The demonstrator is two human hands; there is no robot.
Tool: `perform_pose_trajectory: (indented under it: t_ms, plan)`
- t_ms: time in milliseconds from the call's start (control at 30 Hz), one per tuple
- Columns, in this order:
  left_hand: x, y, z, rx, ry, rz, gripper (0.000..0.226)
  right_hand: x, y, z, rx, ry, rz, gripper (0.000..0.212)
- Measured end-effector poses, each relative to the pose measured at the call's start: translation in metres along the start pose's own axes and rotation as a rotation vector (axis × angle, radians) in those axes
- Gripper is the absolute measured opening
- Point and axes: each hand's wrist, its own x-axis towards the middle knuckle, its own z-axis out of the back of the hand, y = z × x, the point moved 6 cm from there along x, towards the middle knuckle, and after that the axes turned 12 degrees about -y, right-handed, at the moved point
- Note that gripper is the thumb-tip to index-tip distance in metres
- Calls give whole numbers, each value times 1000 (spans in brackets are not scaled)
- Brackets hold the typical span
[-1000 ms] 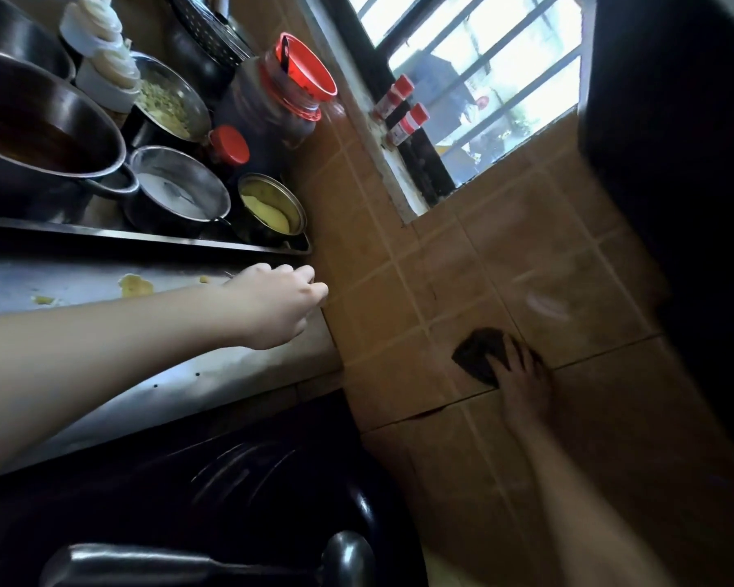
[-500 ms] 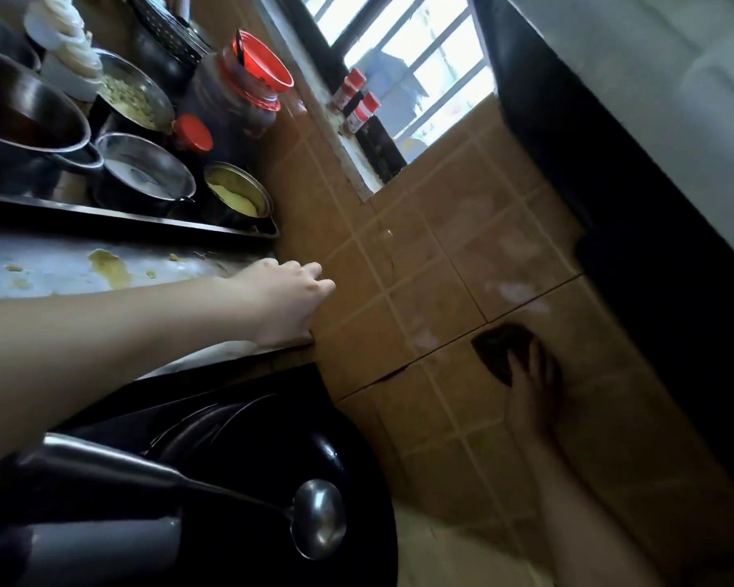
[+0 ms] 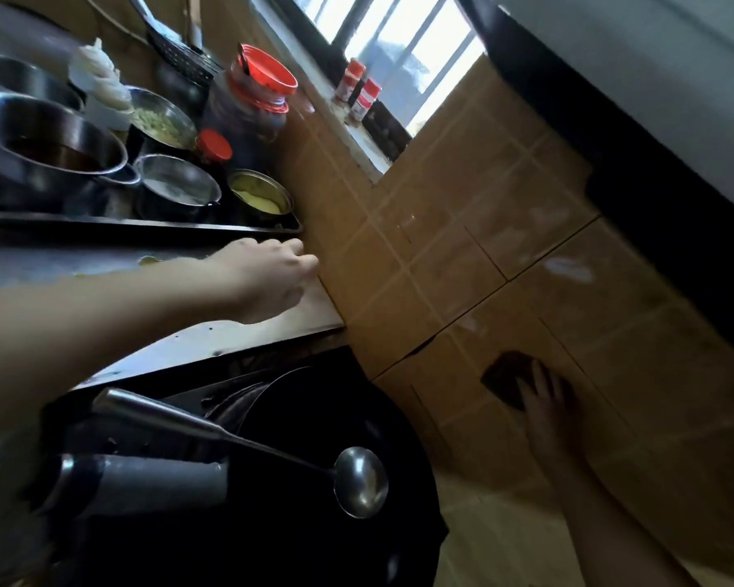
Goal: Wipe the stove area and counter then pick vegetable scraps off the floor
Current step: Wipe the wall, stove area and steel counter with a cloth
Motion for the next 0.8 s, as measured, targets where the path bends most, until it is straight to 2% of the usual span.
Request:
perform_pose_trajectory:
  t_ms: [233, 367, 533, 800]
  plan:
    - [-11, 34, 23, -13, -45, 92, 30, 27, 13, 47, 305, -134, -89, 56]
    - [-18, 59, 24, -38, -24, 134, 29, 44, 43, 68, 311, -106, -71, 58]
    - [-22, 91, 24, -86, 12, 152, 29, 50, 97, 93, 341, -188, -15, 49]
    - [-22, 118, 14, -178, 90, 51, 29, 34, 156, 117, 464, -157, -97, 57]
